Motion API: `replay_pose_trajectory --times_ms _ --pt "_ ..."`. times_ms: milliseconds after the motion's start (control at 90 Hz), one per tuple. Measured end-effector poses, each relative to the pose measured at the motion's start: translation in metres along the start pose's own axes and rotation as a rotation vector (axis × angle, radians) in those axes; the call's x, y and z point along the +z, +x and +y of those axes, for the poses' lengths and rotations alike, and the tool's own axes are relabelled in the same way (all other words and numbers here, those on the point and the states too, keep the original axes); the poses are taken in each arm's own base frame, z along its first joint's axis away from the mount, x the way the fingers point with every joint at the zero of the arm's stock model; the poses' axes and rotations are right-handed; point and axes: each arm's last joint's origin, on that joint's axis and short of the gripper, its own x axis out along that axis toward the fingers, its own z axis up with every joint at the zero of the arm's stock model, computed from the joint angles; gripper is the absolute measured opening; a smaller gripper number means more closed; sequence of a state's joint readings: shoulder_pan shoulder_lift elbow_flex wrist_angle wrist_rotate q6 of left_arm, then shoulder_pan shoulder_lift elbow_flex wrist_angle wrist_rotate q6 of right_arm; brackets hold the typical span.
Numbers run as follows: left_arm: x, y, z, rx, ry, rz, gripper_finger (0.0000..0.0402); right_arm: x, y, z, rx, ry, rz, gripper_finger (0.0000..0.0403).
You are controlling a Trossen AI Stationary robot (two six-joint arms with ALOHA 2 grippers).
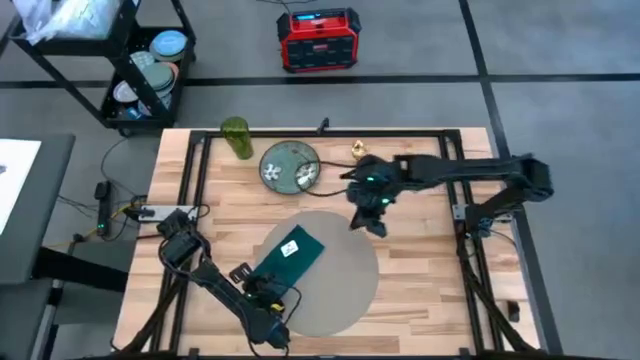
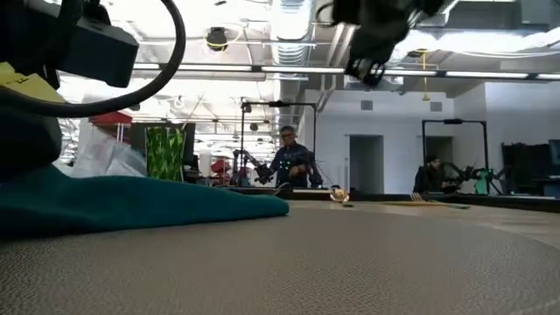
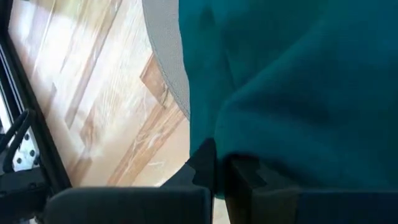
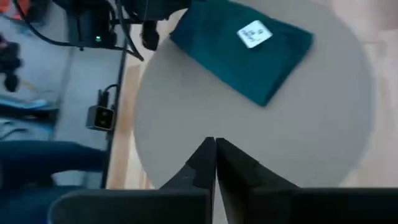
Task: Set table place
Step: Fold the green napkin
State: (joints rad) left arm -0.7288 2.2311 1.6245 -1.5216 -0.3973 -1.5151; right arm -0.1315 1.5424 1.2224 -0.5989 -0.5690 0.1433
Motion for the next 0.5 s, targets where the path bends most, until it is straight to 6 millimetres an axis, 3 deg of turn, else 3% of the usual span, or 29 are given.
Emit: replay_pose_trajectory --times_ms 322,500 --pt "0.0 0.0 -0.004 -0.042 -0.018 -0.002 0.0 0.04 0.048 -0.031 0.089 -0.042 0.081 0.0" --pt "0.0 0.0 -0.004 -0.042 -0.016 0.002 0.0 0.034 0.081 -0.052 0.129 -0.033 0.208 0.0"
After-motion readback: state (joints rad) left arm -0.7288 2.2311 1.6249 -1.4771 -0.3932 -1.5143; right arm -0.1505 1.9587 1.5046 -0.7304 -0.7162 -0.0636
